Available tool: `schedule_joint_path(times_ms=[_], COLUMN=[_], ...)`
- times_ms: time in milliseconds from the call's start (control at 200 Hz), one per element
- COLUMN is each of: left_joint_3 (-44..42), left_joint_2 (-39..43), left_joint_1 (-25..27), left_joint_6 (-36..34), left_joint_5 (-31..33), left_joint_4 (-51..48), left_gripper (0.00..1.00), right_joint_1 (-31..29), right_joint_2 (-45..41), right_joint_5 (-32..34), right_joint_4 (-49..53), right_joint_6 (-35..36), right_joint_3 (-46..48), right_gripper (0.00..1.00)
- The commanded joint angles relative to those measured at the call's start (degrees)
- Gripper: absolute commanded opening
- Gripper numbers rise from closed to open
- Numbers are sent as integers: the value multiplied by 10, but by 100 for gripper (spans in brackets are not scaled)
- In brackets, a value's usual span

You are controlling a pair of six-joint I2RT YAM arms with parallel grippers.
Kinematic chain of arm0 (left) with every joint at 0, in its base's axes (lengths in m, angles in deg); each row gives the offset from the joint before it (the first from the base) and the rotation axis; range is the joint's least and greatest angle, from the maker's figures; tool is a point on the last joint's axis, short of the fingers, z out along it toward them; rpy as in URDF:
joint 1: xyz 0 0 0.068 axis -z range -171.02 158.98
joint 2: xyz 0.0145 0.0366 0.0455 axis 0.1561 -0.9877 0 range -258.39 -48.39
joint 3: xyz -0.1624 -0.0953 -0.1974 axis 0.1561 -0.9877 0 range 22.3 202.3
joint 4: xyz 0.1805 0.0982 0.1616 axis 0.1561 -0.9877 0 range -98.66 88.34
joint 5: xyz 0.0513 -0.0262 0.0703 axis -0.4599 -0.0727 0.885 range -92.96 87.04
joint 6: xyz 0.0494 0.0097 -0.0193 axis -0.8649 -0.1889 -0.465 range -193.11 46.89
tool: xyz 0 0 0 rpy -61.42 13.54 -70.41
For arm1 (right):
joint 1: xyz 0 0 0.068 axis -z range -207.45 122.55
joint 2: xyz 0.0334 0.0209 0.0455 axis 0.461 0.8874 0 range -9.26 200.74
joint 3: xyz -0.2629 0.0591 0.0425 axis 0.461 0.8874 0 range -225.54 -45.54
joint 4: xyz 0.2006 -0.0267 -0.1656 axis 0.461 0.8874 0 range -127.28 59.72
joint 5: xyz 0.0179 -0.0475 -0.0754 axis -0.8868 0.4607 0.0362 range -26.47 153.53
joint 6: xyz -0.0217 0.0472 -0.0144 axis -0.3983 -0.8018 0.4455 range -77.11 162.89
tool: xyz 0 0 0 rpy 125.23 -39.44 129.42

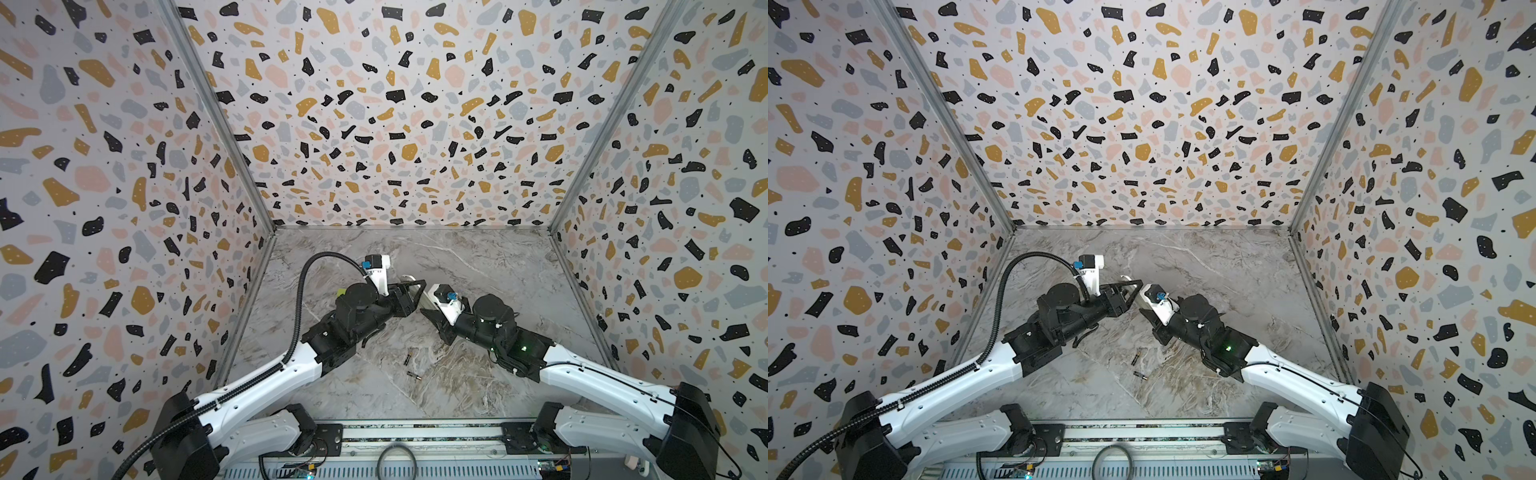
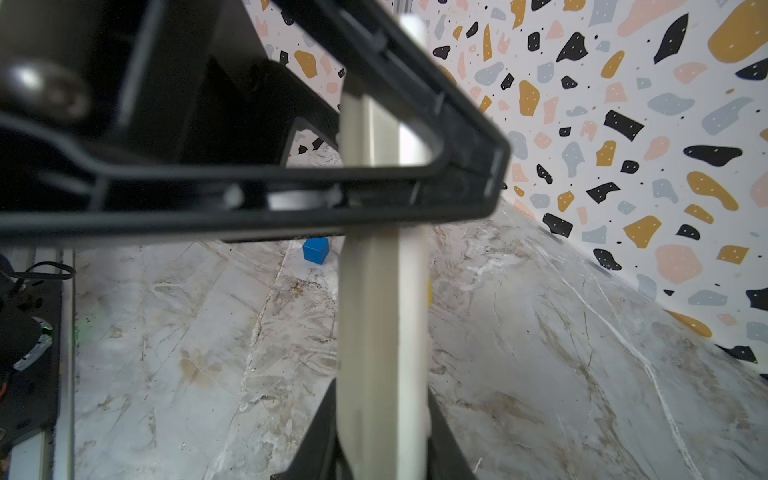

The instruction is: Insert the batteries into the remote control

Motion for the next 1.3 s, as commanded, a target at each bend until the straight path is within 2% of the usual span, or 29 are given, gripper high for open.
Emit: schedule_joint_path(times_ms=[0, 45, 80, 120, 210, 290, 365, 456, 581, 676, 981, 1196, 1296], left_joint_3=[11, 11, 10, 9, 3, -1, -5, -7, -15, -25, -34, -42, -42], left_joint_2=[1, 1, 1, 2, 9, 20, 33, 47, 72, 92, 108, 105, 101], left_joint_1=[3, 3, 3, 3, 3, 3, 2, 1, 1, 1, 1, 1, 0], left_joint_6=[-8, -11, -12, -15, -26, -46, -71, -107, -148, -171, -202, -200, -200], left_joint_5=[-7, -7, -7, -9, -14, -13, -15, -35, -78, -106, -174, -243, -263], left_joint_4=[33, 32, 32, 35, 46, 46, 44, 38, 40, 49, 76, 119, 132], left_gripper=[0, 0, 7, 20, 57, 77, 86, 93, 97, 97, 96, 91, 85], right_joint_1=[-3, -3, -3, -3, -3, -2, 10, 46, 123, 146, 146, 146, 146], right_joint_2=[-5, -5, -6, -5, -8, -14, -22, -32, -52, -68, -94, -94, -91], right_joint_5=[6, 6, 6, 6, 6, 3, -23, -106, -280, -363, -487, -519, -526], right_joint_4=[4, 5, 6, 6, 7, 6, 5, -4, -61, -98, -148, -181, -190], right_joint_6=[-4, -3, -3, -3, -6, -13, -24, -49, -107, -131, -153, -174, -181], right_joint_3=[-23, -22, -23, -22, -18, -14, -7, 5, 40, 61, 79, 80, 78], right_gripper=[16, 12, 10, 8, 4, 3, 2, 1, 1, 1, 0, 0, 0])
